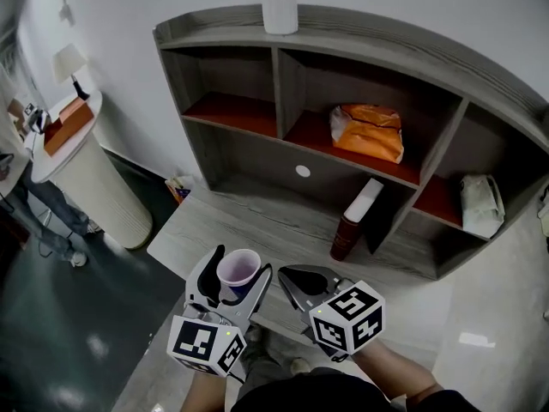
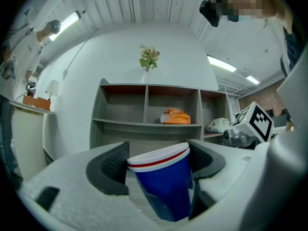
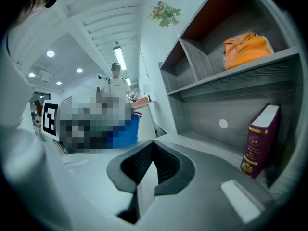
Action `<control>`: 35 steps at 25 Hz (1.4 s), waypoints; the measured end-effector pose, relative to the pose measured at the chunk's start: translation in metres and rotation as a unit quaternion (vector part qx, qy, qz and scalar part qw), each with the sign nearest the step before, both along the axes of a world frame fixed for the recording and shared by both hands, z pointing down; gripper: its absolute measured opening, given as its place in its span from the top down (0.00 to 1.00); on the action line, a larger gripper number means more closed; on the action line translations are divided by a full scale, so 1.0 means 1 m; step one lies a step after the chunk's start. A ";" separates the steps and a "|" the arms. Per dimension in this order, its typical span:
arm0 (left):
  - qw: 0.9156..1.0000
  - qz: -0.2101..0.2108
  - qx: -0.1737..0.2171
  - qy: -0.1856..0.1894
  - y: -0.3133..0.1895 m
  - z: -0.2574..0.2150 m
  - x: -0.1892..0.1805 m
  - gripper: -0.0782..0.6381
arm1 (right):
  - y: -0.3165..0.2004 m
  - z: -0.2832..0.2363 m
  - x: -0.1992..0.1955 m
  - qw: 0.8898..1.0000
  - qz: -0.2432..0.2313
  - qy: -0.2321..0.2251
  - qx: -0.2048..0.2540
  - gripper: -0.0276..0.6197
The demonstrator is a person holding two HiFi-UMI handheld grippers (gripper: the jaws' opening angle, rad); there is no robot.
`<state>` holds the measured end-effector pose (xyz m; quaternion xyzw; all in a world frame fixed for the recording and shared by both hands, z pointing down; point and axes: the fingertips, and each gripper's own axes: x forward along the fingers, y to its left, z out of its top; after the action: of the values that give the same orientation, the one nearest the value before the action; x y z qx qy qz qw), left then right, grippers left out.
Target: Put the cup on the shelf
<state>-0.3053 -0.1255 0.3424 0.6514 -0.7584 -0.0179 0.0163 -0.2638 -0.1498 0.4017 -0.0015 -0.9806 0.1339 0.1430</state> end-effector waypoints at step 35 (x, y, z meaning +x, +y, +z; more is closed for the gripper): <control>0.977 0.204 0.028 -0.063 -0.136 -0.087 -0.130 0.39 | -0.093 -0.055 -0.132 0.987 0.157 -0.020 -0.009 0.96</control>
<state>-0.4350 -0.2612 0.2558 0.7922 -0.6085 0.0056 -0.0463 -0.3954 -0.2429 0.3467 0.1487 -0.9701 0.1634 0.1001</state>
